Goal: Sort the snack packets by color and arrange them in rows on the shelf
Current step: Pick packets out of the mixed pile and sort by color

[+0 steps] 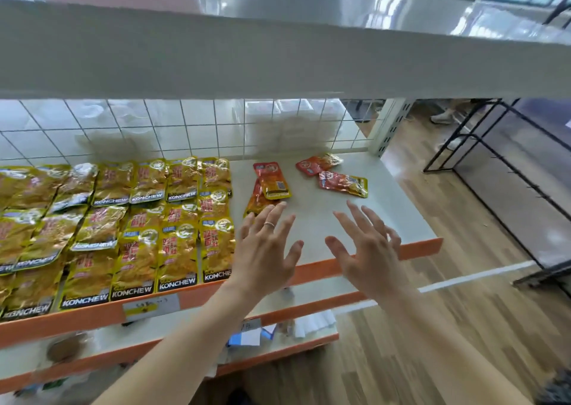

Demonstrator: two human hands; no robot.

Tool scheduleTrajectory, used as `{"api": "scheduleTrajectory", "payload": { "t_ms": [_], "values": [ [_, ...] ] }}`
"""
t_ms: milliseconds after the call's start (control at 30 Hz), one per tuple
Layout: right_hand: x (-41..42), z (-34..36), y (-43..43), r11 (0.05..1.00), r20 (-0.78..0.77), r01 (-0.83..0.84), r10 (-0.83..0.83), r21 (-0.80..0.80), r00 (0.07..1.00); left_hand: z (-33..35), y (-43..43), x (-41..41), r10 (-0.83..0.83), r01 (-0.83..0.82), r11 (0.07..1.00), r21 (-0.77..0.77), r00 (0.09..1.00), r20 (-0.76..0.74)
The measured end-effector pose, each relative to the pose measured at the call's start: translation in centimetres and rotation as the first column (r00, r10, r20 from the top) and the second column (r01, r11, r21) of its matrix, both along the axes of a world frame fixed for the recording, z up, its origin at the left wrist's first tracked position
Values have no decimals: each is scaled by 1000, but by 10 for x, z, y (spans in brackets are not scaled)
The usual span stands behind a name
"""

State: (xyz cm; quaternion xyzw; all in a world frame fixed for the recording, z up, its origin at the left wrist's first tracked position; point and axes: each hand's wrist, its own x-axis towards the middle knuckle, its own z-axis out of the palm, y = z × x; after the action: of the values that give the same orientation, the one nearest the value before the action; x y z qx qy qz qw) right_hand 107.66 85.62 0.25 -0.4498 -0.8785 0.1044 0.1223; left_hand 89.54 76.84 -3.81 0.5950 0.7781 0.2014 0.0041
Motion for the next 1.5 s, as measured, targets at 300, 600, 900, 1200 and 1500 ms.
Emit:
{"api": "scheduleTrajectory", "payload": {
  "t_ms": [300,600,900,1200,1500],
  "values": [
    [-15,-51,69,998,1,49,-49,31,999,-28,26,-7,169,-166,981,-97,985,27],
    [-37,-74,121,993,220,113,-106,-20,970,-30,21,-3,170,-166,984,67,983,-70],
    [-35,-74,114,991,-9,126,-126,40,992,-33,22,-6,252,-251,967,37,967,-43],
    [-31,-72,110,986,-233,45,-6,161,972,-20,55,-5,251,-249,968,-35,949,189],
    [-17,-57,93,994,-534,88,-40,65,845,26,61,-16,427,-438,847,-303,219,877]
  ]
}}
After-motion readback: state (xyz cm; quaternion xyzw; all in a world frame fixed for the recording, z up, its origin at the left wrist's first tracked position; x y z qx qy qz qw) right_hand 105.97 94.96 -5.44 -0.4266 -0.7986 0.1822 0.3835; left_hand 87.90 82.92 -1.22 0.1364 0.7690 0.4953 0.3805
